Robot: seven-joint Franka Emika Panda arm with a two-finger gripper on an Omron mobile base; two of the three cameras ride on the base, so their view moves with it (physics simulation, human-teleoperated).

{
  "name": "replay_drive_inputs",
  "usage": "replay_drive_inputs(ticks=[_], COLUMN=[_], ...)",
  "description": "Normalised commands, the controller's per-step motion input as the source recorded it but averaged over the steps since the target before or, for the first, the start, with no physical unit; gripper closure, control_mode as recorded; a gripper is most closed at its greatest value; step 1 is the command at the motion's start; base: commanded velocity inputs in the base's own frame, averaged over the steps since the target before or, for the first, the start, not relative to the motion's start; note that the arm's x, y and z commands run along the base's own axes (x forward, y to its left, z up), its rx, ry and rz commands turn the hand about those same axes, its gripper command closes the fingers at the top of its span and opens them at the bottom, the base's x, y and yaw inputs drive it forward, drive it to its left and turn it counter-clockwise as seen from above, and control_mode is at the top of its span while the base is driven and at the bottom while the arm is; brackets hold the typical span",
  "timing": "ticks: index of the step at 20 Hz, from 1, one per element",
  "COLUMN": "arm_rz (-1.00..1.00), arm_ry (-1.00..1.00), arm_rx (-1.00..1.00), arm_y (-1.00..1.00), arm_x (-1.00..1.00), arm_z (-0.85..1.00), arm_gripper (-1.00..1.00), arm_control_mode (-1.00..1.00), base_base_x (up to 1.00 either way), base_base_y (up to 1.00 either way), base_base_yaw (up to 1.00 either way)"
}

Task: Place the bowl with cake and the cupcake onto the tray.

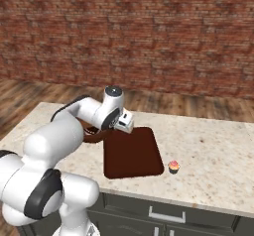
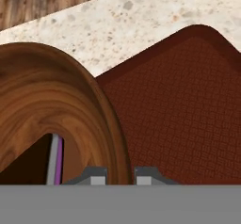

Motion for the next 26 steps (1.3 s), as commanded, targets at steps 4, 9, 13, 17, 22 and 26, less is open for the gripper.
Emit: replay_drive_inputs(ticks=[4,9,13,17,22,26], arm_rz=[-0.11,-0.03,0.00,0.00,0.00,0.00], arm_ry=[0.00,0.00,-0.01,-0.02,-0.05,-0.01], arm_rx=[0.07,0.03,0.02,0.00,0.00,0.00], arm_y=[-0.94,-0.56,-0.34,-0.26,-0.31,-0.08], arm_x=[0.07,0.17,0.11,0.04,0.05,0.01], arm_z=[-0.09,-0.28,-0.32,-0.26,-0.23,-0.03], arm_gripper=[1.00,1.00,1.00,1.00,1.00,-1.00], arm_control_mode=[-1.00,-1.00,-1.00,-1.00,-1.00,-1.00], base_base_x=[0.00,0.00,0.00,0.00,0.00,0.00], base_base_y=[0.00,0.00,0.00,0.00,0.00,0.00], base_base_yaw=[0.00,0.00,0.00,0.00,0.00,0.00])
